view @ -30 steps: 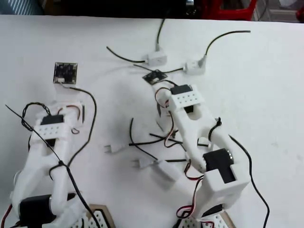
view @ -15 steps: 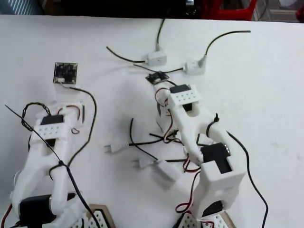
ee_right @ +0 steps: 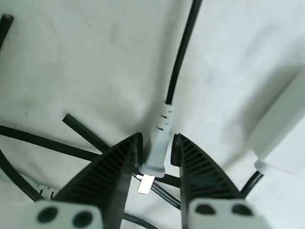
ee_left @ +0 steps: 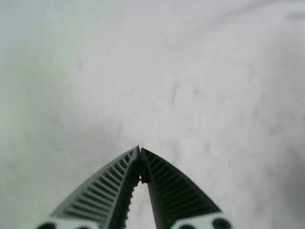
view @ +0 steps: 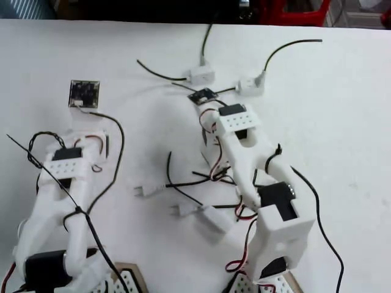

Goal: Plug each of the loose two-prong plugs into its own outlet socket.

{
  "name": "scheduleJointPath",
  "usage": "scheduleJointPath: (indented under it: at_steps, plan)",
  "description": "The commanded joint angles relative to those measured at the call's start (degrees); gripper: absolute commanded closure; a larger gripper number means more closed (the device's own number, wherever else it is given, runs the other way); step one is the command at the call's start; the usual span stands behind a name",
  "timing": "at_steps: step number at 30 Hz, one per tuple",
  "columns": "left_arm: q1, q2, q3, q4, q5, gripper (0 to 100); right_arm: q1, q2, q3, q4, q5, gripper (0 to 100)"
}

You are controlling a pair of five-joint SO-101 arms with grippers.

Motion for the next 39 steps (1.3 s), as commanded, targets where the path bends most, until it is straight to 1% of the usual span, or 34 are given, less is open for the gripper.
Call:
scheduleJointPath:
  at_steps: [1,2,6,10,16,18,23,27,31,33,36,39]
  plan:
    - [-0.2,-2.9,-0.4,-0.9,0.2,97,0.5,-0.7,-2.0,0.1,-0.4,97.1]
    - [-0.2,-2.9,-0.4,-0.9,0.2,97,0.4,-0.7,-2.0,0.1,-0.3,98.5]
    - [-0.2,-2.9,-0.4,-0.9,0.2,97,0.6,-1.3,-2.0,0.6,0.0,98.3]
    - [-0.2,-2.9,-0.4,-0.9,0.2,97,0.1,-5.0,-5.1,7.1,0.1,98.2]
    - [-0.2,-2.9,-0.4,-1.0,0.2,97,0.0,-16.6,-9.1,15.1,0.0,98.2]
    - [-0.2,-2.9,-0.4,-1.1,0.2,97,-0.3,-20.9,-9.1,16.7,-0.4,98.2]
    - [2.5,-3.4,-1.1,-1.1,0.2,97,-3.4,-32.0,-6.3,18.8,-0.4,98.2]
    - [5.0,-3.4,-3.7,-0.2,0.5,97,-5.7,-41.5,-3.3,17.5,-3.5,98.1]
    - [8.8,-3.4,-6.5,4.2,0.6,97,-7.9,-50.2,0.6,13.7,-4.5,98.1]
    - [10.6,-3.4,-8.7,6.9,0.6,97,-9.5,-53.8,4.4,10.5,-5.1,98.1]
    - [12.4,-3.4,-11.9,10.5,0.7,97,-11.8,-58.4,11.5,4.4,-8.3,98.1]
    - [14.3,-3.4,-14.9,13.2,0.7,97,-13.3,-62.5,19.8,-3.5,-9.8,98.1]
